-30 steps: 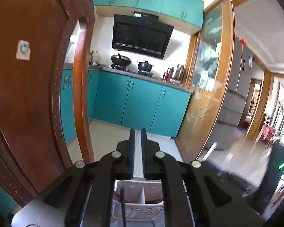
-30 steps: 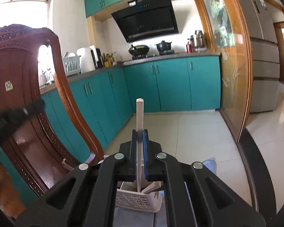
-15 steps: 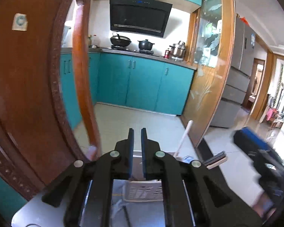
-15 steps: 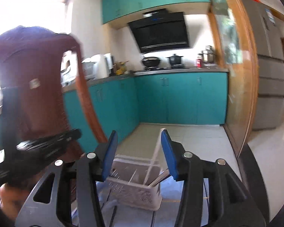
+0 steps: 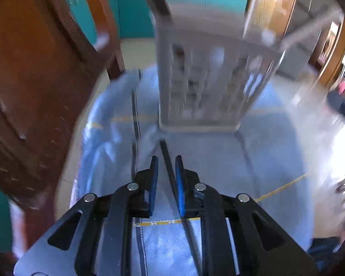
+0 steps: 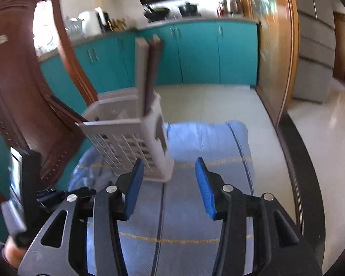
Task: Organize utensils
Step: 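Grasp the last dark chopstick with the left tool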
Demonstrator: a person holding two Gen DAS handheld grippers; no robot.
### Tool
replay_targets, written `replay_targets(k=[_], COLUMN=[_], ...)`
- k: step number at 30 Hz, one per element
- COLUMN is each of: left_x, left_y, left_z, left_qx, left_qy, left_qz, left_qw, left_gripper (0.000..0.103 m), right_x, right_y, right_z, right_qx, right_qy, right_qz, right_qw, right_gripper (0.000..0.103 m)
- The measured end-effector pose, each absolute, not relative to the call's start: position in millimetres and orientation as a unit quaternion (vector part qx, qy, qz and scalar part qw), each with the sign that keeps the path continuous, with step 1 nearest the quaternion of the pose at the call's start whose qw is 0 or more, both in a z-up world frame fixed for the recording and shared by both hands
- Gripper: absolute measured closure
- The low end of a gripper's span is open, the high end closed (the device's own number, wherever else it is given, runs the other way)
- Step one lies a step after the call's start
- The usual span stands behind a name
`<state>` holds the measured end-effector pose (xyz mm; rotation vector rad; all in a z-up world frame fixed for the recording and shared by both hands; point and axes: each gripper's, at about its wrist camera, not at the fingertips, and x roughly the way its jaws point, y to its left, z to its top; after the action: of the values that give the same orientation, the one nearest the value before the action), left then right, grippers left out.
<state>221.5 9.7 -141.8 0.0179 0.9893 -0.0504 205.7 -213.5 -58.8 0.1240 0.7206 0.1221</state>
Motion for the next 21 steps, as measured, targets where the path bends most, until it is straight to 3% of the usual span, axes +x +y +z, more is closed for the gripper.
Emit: replay_targets(k=[5, 10, 21], left_x=[234, 237, 232], left_y=[1, -5, -32], left_z=[-177, -176, -171], left_qx=[0.015, 0.032, 0.042], left_qy=[0.516, 0.507, 0.490], left_qz=[-0.018, -0.012, -0.018], left_qw=[0.856, 0.861, 0.870], left_gripper=[0.088, 0.087, 0.096], right_x=[209, 207, 204], right_y=[-210, -207, -212], right_z=[-65, -68, -68], right_qx=[0.051, 0.044, 0.043], right_qy=[0.360, 0.363, 0.364], right_qz=[0.057, 0.058, 0.054], right_qw=[0.930, 0.929, 0.929], right_gripper=[0.057, 0.057, 0.057])
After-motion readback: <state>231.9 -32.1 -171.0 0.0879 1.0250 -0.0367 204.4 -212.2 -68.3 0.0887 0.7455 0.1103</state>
